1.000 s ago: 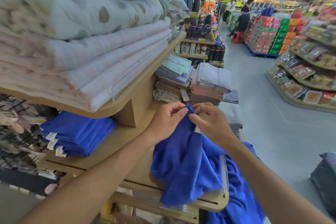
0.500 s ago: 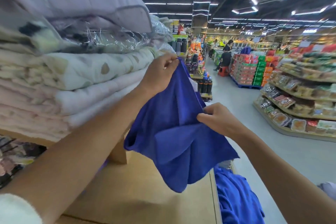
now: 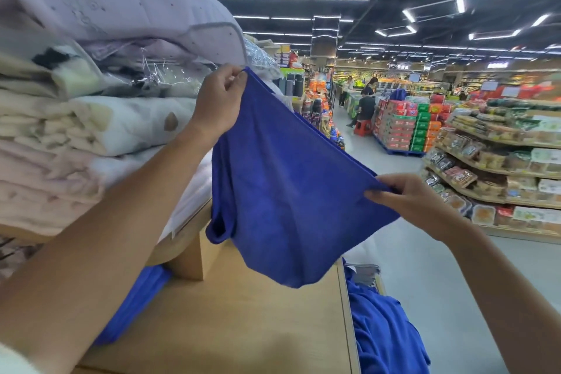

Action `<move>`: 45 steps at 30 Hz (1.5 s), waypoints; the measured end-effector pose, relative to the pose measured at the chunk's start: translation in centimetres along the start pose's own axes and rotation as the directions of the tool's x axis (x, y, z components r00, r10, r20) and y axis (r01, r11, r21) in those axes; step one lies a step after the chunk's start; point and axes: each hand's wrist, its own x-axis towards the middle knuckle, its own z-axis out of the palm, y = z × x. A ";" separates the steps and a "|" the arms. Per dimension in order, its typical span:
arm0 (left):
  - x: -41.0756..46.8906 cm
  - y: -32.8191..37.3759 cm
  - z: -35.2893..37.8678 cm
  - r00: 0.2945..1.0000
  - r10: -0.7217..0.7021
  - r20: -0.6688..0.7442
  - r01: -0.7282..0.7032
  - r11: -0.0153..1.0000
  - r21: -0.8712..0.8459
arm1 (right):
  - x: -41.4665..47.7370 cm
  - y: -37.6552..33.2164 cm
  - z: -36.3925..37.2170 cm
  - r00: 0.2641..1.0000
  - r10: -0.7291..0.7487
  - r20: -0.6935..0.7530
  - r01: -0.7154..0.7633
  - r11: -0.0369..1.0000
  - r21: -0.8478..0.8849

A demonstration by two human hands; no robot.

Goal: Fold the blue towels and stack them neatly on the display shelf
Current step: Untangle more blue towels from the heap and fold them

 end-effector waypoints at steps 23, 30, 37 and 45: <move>-30.7 -7.7 -9.6 0.958 0.226 -0.176 -0.188 0.959 0.211 | -8.4 10.3 8.3 0.954 0.221 0.204 -0.297 0.804 0.516; -33.4 -17.5 -7.8 0.950 -0.308 -0.047 0.299 0.859 0.415 | -7.0 17.3 15.3 0.875 0.401 0.272 -0.445 0.887 0.122; -26.3 -22.7 -4.6 0.867 -0.498 0.032 0.430 0.778 0.459 | -1.5 17.6 16.3 0.842 0.524 0.129 -0.539 0.808 0.237; -23.3 -24.2 0.2 0.688 -0.688 0.231 0.587 0.714 0.382 | 4.5 18.1 17.8 0.805 0.593 -0.024 -0.531 0.736 0.420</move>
